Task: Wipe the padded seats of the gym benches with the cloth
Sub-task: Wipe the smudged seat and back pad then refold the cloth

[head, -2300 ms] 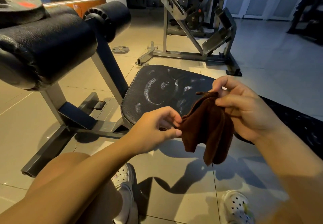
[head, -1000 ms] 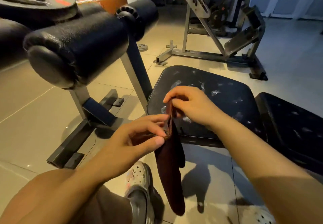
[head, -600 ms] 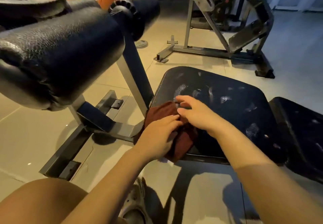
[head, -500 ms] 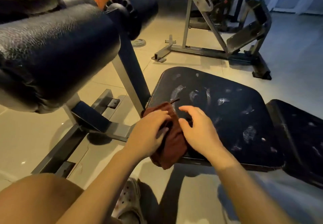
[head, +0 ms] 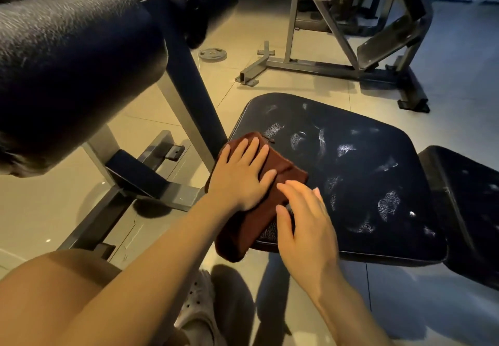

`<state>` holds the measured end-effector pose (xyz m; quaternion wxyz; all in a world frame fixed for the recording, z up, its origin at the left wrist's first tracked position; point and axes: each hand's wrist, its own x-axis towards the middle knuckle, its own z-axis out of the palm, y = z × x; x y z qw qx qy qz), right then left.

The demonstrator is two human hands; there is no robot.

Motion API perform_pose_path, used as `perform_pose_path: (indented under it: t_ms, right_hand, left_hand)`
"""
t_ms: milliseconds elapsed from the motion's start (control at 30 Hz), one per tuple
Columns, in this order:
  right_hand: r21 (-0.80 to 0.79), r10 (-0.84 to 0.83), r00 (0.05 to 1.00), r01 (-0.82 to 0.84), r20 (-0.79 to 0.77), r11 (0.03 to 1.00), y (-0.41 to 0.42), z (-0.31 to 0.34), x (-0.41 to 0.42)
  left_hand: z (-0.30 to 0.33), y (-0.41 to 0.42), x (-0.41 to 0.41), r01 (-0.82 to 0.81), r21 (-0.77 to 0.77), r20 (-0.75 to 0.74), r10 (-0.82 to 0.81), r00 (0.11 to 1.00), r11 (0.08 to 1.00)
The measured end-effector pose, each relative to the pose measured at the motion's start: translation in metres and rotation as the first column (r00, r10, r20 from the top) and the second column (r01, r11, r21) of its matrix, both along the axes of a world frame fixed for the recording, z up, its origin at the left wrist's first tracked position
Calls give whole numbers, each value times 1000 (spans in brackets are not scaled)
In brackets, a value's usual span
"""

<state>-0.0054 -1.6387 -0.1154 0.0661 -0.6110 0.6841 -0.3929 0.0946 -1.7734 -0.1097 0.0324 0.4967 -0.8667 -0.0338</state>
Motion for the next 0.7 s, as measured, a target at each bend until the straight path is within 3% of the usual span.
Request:
perform_pose_path:
  t_ms: [233, 367, 500, 700]
  right_hand:
    - [97, 8, 997, -16, 80, 995, 17, 4, 2]
    - [151, -34, 980, 4, 194, 988, 19, 23, -2]
    - [128, -52, 941, 10, 335, 992, 19, 29, 6]
    - [149, -96, 914, 40, 393, 988, 24, 12, -2]
  left_hand:
    - [4, -10, -15, -81, 19, -31, 82, 996, 997]
    - [-1, 34, -7, -107, 38, -67, 110, 992, 994]
    - [-11, 83, 0, -146, -60, -127, 138, 982, 987]
    - [-3, 47, -13, -76, 22, -27, 76, 997, 997]
